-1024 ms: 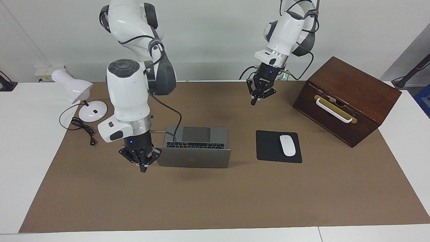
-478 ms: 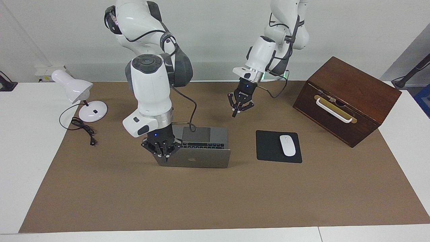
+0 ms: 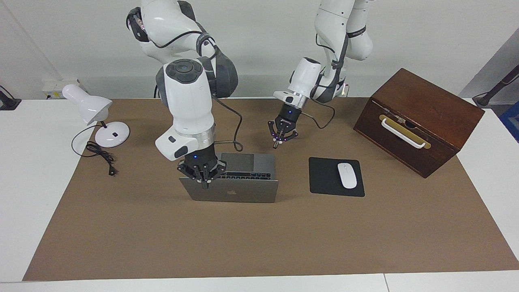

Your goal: Close laptop with both arms

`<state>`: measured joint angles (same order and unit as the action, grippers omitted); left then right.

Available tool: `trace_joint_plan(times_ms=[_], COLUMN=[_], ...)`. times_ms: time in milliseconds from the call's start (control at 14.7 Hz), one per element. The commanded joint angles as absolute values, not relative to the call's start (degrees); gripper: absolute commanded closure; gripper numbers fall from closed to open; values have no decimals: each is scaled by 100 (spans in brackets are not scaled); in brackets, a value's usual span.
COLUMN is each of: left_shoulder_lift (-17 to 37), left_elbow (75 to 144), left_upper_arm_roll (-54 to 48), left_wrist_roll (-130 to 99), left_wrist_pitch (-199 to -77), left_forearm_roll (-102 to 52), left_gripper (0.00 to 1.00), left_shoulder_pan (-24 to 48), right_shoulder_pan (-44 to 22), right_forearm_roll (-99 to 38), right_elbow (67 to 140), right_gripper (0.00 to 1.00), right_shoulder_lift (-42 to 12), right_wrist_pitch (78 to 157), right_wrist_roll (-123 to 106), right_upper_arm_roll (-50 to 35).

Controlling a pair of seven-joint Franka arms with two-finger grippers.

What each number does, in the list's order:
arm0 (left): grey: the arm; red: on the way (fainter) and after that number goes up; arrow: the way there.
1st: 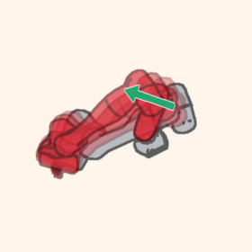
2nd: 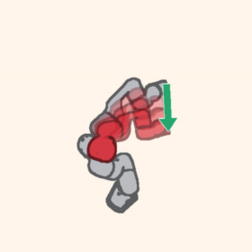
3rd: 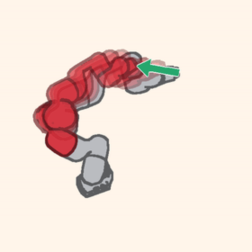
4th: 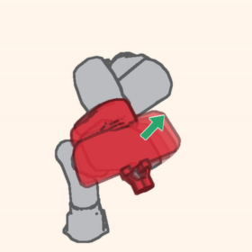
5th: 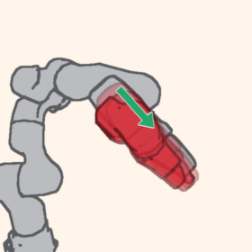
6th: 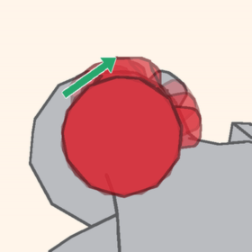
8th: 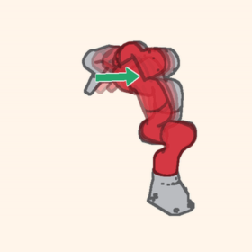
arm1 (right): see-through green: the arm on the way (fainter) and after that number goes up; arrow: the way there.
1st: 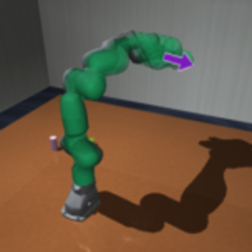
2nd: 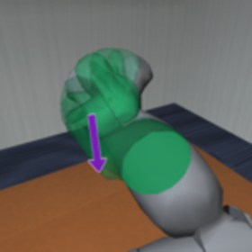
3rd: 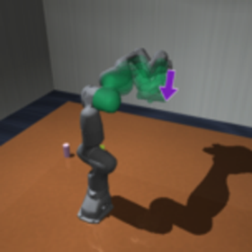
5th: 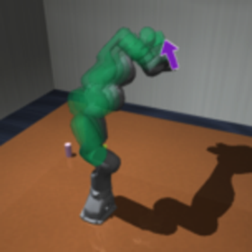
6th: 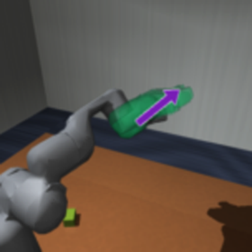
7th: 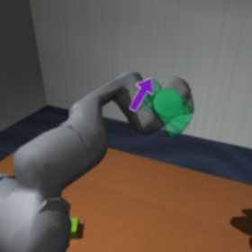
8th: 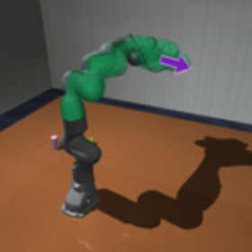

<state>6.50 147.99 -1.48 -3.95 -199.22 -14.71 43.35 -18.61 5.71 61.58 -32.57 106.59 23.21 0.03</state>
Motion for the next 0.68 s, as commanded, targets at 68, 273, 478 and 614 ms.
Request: trace_joint_plan(times_ms=[68,273,478,614], left_shoulder_lift=[975,1054,1405,1494], left_elbow=[14546,14485,14318,14230], left_upper_arm_roll=[-62,-53,-53,-53], left_wrist_roll=[-343,-334,-325,-325], left_wrist_pitch=[-20065,-20065,-20074,-20074], left_forearm_roll=[-1477,-1346,-1099,-1081], left_gripper=[100,100,100,100], left_shoulder_pan=[4456,4447,4368,4368], right_shoulder_pan=[-1863,-1863,-1960,-2187], right_forearm_roll=[720,782,791,904], right_elbow=[6038,6038,5950,5950], right_gripper=[100,100,100,100], right_shoulder_lift=[-3349,-3366,-3436,-3506], right_wrist_pitch=[11029,11259,11285,11294], right_wrist_roll=[2426,2426,2426,2434], right_upper_arm_roll=[26,26,26,35])
